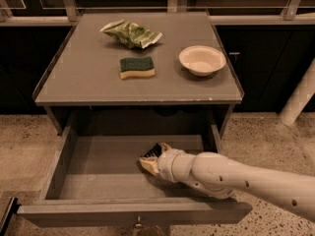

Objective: Pick rxbar chocolate from top drawer and place on counter

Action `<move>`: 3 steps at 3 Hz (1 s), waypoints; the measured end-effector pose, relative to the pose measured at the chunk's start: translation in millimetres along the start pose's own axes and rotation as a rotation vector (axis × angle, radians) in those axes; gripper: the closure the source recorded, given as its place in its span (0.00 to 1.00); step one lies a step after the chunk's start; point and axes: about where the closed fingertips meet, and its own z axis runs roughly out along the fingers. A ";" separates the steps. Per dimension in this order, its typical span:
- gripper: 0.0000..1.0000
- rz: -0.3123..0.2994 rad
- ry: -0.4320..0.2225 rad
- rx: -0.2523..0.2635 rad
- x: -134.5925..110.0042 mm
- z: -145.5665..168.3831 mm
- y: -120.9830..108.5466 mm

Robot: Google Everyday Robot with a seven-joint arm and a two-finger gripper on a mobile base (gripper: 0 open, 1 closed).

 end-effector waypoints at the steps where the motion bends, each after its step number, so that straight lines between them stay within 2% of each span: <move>1: 1.00 0.024 -0.049 -0.103 -17.1 -12.7 -0.4; 2: 1.00 0.098 -0.182 -0.164 -46.2 -39.6 -38.6; 3: 1.00 0.140 -0.286 -0.218 -96.5 -73.2 -80.4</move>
Offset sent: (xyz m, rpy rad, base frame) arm -0.0140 -0.0716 0.2123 0.7318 0.1122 0.6557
